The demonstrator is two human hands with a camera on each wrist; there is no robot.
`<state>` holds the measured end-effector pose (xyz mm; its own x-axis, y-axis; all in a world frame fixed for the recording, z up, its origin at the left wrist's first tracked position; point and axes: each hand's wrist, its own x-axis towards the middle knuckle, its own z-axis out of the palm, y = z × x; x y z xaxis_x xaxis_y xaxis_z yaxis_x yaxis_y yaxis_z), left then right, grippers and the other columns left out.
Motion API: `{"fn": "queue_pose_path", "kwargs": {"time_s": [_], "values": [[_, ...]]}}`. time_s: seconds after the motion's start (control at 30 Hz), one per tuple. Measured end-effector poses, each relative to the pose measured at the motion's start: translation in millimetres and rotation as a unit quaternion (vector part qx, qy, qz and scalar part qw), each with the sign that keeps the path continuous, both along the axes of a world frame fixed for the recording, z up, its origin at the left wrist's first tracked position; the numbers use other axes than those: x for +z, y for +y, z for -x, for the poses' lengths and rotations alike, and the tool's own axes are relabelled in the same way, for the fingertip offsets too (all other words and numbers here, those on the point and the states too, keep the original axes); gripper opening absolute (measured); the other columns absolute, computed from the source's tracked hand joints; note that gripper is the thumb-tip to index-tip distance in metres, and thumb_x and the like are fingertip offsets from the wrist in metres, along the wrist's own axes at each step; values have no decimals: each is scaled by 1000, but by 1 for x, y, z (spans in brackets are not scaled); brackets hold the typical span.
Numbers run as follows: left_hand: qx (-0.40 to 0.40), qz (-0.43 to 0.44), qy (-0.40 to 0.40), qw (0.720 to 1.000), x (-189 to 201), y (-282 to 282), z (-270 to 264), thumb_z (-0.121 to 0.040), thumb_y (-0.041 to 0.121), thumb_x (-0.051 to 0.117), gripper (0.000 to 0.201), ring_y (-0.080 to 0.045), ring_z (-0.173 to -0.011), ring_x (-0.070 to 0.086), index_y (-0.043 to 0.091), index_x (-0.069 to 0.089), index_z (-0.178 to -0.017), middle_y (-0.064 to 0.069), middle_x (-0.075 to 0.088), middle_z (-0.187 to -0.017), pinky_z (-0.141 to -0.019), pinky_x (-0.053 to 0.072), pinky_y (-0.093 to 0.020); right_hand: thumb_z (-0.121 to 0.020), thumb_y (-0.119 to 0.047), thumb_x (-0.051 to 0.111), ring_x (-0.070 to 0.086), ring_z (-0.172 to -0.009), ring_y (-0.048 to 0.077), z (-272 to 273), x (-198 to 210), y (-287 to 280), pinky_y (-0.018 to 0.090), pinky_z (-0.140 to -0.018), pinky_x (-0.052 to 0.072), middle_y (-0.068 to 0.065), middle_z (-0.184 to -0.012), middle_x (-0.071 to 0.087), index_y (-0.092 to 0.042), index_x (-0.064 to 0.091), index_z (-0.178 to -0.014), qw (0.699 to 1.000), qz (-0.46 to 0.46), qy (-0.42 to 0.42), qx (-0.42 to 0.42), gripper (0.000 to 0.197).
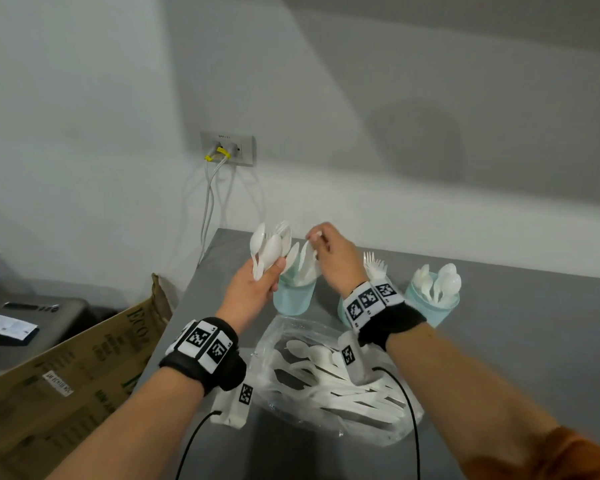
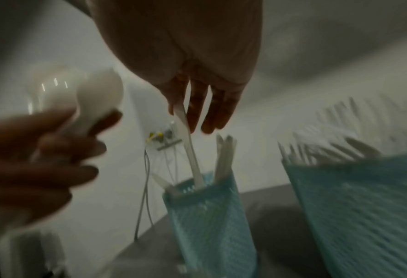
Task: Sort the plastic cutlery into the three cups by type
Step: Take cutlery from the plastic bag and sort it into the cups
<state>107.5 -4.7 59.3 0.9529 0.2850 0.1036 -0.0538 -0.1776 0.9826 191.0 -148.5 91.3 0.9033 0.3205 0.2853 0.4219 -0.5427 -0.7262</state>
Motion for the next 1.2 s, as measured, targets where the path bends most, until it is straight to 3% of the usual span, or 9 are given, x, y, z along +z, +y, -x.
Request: {"fn": "queue_pose_path", "kwargs": {"time_s": [0.13,0.2,0.37,0.57,0.7,0.8,1.0,1.1,1.2], "values": [[-16,27,-13,999,5,-1,-1,-94,34,53,20,0,-43,40,17,53,-84,3,47,-60,-45,34,-12,-100,-40,29,40,-114,24,4,-22,1,42,-98,28,2,-117,52,-32,63,-107,966,258,17,-29,36],[-25,25,-17,999,4,-2,-1,-94,34,53,22,0,-43,39,15,54,-85,3,46,-60,-45,34,-12,-101,-45,24,38,-115,23,8,-14,1,41,-98,26,3,-118,52,-33,66,-105,975,220,22,-31,45],[-39,20,-1,999,-1,-4,-3,-93,38,54,28,-3,-46,40,13,52,-80,6,47,-57,-48,35,-14,-96,-54,27,56,-101,17,18,19,2,36,-96,41,-1,-98,65,-37,67,-86,985,-158,63,16,45],[-54,32,-5,998,-1,-16,-5,-93,34,55,23,-9,-52,42,15,53,-81,5,51,-59,-52,37,-22,-94,-36,54,53,-96,9,30,30,-4,8,-80,37,2,-104,59,-26,68,-112,989,-110,52,82,26],[-57,34,0,998,-2,-22,-4,-93,34,55,25,-10,-51,41,12,54,-81,5,52,-58,-51,37,-21,-95,-21,52,57,-103,16,30,35,-9,23,-91,42,5,-103,63,-15,72,-108,984,-151,75,64,24],[-56,43,11,997,-4,-26,-3,-93,36,55,27,-8,-50,40,13,53,-80,5,51,-57,-49,35,-18,-96,-17,48,58,-86,15,29,48,-12,16,-79,42,4,-93,67,3,70,-97,983,-177,39,23,30],[-59,48,28,997,-7,-31,-2,-93,38,55,33,-8,-51,40,5,59,-94,3,48,-60,-50,35,-18,-104,-30,27,63,-74,16,39,90,-24,23,-77,48,3,-73,64,-16,52,-96,948,-317,-38,-10,30],[-68,44,26,996,-4,-35,-2,-93,38,55,31,-6,-49,38,6,58,-93,5,46,-58,-49,34,-18,-101,-35,37,47,-57,5,41,91,-29,21,-60,44,-4,-66,49,-16,53,-96,974,-224,-34,21,25],[-79,53,20,995,1,-42,-4,-93,36,55,26,-7,-47,35,14,52,-81,5,45,-56,-47,31,-17,-90,-32,61,51,-67,2,38,75,-30,14,-61,42,-2,-86,57,-15,64,-97,995,-70,34,61,20]]}}
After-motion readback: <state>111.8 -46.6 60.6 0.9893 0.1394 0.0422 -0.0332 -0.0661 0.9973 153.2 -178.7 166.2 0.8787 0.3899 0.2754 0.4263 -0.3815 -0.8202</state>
